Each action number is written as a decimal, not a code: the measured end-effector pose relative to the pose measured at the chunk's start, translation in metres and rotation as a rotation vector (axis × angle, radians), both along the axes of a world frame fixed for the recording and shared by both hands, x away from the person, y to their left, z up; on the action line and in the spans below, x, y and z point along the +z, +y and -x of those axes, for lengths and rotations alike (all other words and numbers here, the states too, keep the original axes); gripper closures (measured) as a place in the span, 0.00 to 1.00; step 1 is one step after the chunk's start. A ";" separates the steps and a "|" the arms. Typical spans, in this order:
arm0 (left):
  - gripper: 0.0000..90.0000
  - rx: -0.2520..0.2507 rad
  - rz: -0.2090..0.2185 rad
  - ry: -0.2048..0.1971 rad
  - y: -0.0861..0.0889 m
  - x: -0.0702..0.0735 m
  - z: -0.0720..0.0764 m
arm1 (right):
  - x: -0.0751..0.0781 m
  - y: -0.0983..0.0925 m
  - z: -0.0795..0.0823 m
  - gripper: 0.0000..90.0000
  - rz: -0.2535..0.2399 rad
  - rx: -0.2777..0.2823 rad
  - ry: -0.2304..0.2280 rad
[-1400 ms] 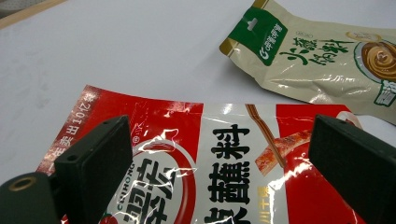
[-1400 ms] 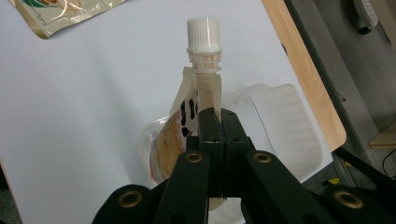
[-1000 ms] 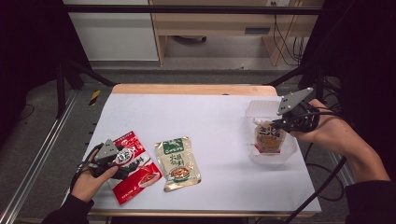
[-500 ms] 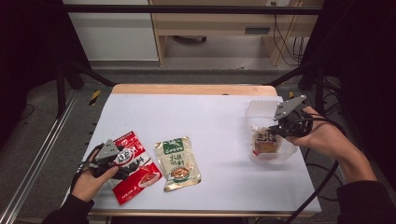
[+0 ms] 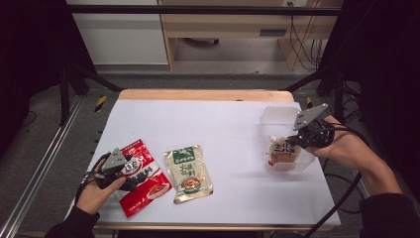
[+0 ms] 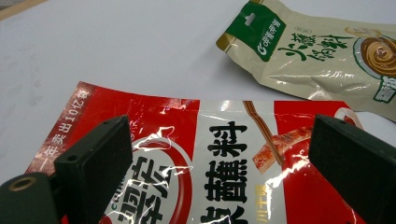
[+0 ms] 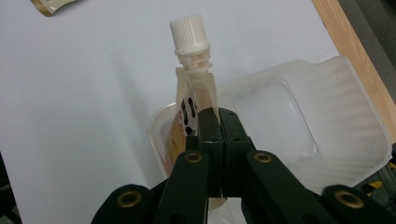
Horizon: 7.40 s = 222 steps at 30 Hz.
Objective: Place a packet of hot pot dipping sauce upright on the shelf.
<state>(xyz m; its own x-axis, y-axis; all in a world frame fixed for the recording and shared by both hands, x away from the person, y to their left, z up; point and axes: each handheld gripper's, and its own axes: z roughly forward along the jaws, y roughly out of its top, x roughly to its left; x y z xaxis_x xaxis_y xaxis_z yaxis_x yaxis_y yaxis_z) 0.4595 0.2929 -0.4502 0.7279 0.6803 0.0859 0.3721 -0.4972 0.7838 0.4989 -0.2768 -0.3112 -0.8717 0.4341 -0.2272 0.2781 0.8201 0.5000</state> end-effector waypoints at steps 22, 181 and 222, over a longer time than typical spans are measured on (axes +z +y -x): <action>0.07 0.000 -0.007 0.000 0.000 -0.001 0.000 | -0.001 -0.003 0.012 0.35 -0.040 -0.116 -0.102; 1.00 -0.406 -0.168 -0.073 -0.128 0.109 -0.031 | -0.028 0.184 0.042 0.33 -0.037 -0.009 -0.167; 1.00 -0.501 -0.196 -0.096 -0.149 0.118 -0.016 | -0.016 0.213 0.020 0.75 0.085 0.181 -0.007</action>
